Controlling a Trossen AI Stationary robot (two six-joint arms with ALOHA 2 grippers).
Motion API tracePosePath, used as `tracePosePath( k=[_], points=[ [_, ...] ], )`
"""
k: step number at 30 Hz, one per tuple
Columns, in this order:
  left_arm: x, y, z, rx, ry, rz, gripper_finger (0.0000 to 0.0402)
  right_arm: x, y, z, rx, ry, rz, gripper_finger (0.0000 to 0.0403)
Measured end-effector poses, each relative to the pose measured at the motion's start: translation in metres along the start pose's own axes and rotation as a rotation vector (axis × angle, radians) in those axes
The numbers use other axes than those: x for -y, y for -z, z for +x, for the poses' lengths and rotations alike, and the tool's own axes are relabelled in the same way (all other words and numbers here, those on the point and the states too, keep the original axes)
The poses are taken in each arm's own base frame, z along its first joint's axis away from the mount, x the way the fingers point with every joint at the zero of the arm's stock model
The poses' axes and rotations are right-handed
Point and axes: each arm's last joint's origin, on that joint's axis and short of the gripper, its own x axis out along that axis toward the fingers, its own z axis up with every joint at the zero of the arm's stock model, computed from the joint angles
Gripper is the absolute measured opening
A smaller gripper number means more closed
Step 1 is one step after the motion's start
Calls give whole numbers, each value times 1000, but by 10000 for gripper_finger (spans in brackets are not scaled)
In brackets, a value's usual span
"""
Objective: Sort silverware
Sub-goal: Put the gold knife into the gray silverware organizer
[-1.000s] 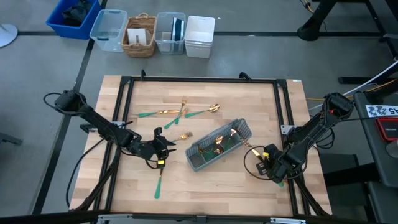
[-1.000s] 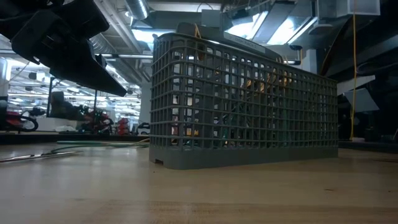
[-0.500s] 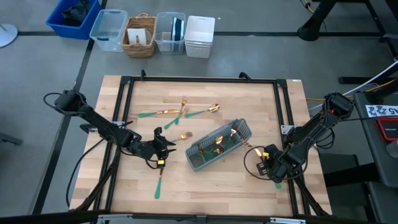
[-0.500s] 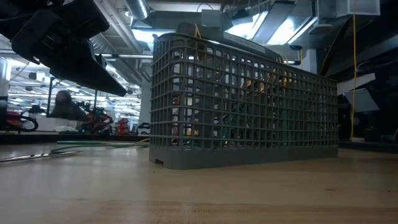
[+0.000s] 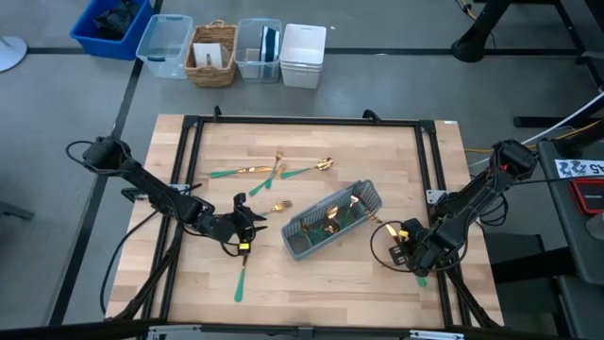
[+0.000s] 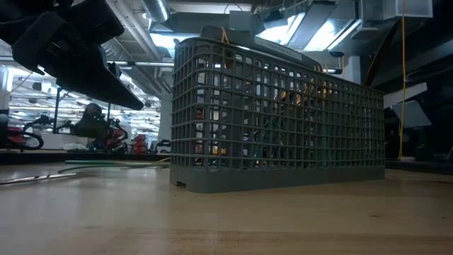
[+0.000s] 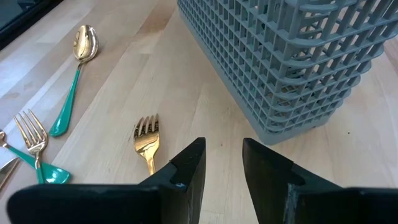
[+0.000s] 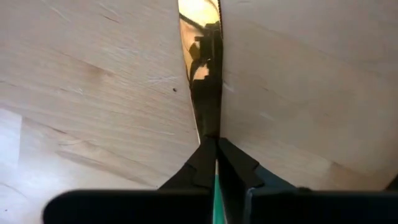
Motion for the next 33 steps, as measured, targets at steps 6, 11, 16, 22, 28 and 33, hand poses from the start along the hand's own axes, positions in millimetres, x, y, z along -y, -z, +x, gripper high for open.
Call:
tracePosePath(
  k=[6, 11, 16, 22, 28, 33],
  points=[
    [0, 0, 0, 0, 0, 0, 100, -5, 2, -18, 2, -4, -1, 19],
    [0, 0, 0, 0, 0, -3, 100, -10, 5, -24, -29, -12, -1, 20],
    [0, 0, 0, -1, -1, 0, 100, -17, 9, -25, -67, -81, -6, 21],
    [0, 0, 0, -1, -1, 1, 100, -18, 10, -26, -72, -103, -79, 46],
    [0, 1, 0, -10, -4, 7, 100, -16, 9, -19, -44, -73, -144, 103],
    [0, 1, 0, -10, -4, 7, 100, -20, 11, -9, -30, -55, -292, 121]
  ],
)
